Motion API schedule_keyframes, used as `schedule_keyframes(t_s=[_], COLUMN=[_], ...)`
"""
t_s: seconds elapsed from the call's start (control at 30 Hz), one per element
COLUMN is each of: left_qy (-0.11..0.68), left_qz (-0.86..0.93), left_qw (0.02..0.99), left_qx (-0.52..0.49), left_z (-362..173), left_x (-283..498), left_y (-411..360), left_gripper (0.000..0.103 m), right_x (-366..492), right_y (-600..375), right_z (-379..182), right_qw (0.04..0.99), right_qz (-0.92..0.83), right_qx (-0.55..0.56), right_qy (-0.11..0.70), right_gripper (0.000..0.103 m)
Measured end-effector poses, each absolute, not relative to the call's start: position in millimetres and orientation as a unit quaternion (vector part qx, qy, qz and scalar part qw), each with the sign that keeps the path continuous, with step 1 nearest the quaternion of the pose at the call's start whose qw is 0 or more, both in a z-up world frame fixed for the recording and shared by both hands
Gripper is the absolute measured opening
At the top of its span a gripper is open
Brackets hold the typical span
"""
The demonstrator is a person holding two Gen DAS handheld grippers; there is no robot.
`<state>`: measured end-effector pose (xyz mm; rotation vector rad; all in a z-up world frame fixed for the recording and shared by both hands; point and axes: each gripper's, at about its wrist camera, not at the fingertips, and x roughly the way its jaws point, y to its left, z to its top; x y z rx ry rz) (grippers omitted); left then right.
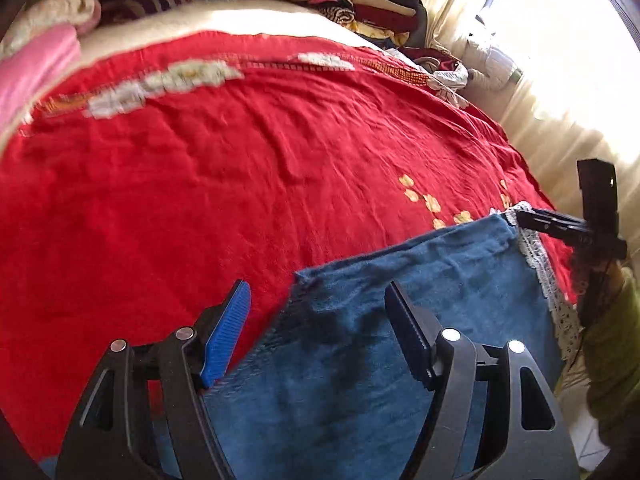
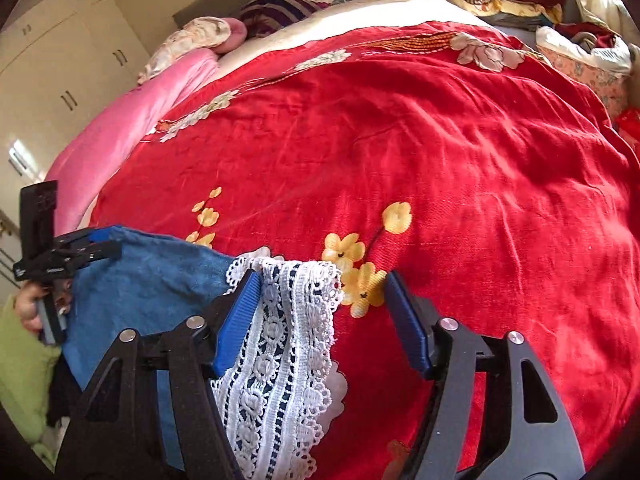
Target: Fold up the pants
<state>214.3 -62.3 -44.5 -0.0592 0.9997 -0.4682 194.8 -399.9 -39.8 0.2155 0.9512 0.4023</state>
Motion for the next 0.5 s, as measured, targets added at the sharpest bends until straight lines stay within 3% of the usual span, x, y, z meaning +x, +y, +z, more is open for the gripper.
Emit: schedule_keyframes(t_s=[0.03,0.1,0.13,0.17,0.27,0.33,0.5], left_qy=[0.475,0.471,0.469,0.467,0.453,0.437,0.419], left_qz=[-0.223,-0.231,-0.231,-0.229,-0.220,-0.214,-0.201], left_qw=[0.851,0.850,0.852,0.854,0.864,0.873,0.885], left_qx=[-0.034,-0.037,-0.031,-0.022,-0.017,-0.021,0.004], left_z=[-46.5,-48.9,-49.2,-48.8,-41.0,-29.8,-17.1], left_x=[212.6,208.6,206.4,203.5,201.3,201.1,208.3], left_y=[-63.9,-69.0,-71.3,-74.2,-74.5,-72.6,-83.0], left_gripper=[0.038,0.021,0.016,0.014,0.008,0.007,0.007], right_x=[193.7,192.1,190.8,191.2,187.6,184.6,185.2], right_y=[-400.1,-399.4,-397.6,-395.5,-387.6,-388.4,-387.6], right_z=[-40.5,-41.1,-40.6,-40.5,-37.9,-29.2,-6.1], right_qw=[0.865,0.867,0.866,0.864,0.865,0.872,0.897], right_qz=[0.194,0.200,0.209,0.221,0.227,0.228,0.209], right_qx=[0.103,0.102,0.103,0.102,0.084,0.081,0.054], right_qy=[0.450,0.446,0.442,0.442,0.440,0.426,0.387], right_gripper=[0.054,0.049,0.040,0.030,0.015,0.010,0.010])
